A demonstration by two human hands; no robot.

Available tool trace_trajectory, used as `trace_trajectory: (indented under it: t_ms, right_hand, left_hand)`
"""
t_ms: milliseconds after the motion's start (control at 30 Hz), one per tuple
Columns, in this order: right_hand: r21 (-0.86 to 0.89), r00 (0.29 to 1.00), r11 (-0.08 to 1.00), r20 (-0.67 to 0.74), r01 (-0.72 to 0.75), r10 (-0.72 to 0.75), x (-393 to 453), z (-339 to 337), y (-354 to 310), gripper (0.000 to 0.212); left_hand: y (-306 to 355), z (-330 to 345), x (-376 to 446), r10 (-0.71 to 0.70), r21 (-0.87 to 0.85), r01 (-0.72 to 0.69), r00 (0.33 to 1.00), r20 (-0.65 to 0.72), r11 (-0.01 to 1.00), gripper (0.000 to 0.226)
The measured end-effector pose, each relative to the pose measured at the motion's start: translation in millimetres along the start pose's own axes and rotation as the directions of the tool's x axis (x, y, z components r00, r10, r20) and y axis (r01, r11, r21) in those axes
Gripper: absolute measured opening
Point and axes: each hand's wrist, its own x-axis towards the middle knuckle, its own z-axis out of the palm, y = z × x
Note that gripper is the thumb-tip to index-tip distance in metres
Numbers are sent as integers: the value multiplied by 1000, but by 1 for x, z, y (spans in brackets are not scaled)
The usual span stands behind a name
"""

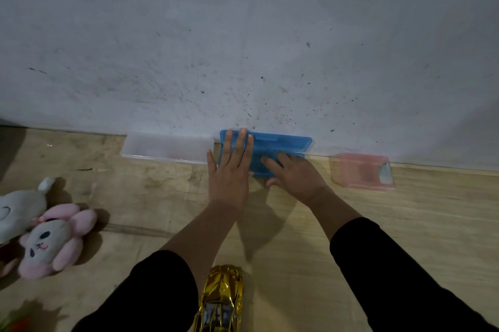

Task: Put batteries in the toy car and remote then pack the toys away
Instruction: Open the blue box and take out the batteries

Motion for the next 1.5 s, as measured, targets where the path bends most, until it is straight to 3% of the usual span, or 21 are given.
trace_trajectory:
  t_ms: [200,400,600,833,967,1100,1267,1500]
  right_hand:
    - [-96,990,995,-138,-7,-7,-11,-4,-26,41]
    - [-92,978,987,-176,-132,114,-22,9,-37,36]
    - [100,981,976,39,-193,190,-21,7,-44,46]
    - [77,961,973,192,-216,198,-20,0,-42,58]
    - [191,968,951,111,-244,226,-20,-12,-42,51]
    - [105,933,927,27,-360,360,-14,-33,-35,46]
    - [-13,902,909,126,-416,414,-8,-47,-29,55]
    - [35,875,893,218,-449,432,-16,-48,-45,55]
  left_hand:
    - [-1,1,-1,-5,-11,5,1000,-29,1000,86]
    - [-3,3,1,11,-2,-11,999,-53,1000,83]
    - [-3,3,0,16,-24,-17,998,-61,1000,77]
    - [-2,0,-1,19,-21,-19,1000,-11,1000,73]
    - [-3,-3,-2,32,-13,-32,999,-23,999,80]
    - [-2,-11,-4,33,44,-30,997,-76,999,92]
    - [-2,-22,-3,21,131,-17,999,-32,991,94]
    - [-4,-30,-8,82,83,-81,997,-11,993,64]
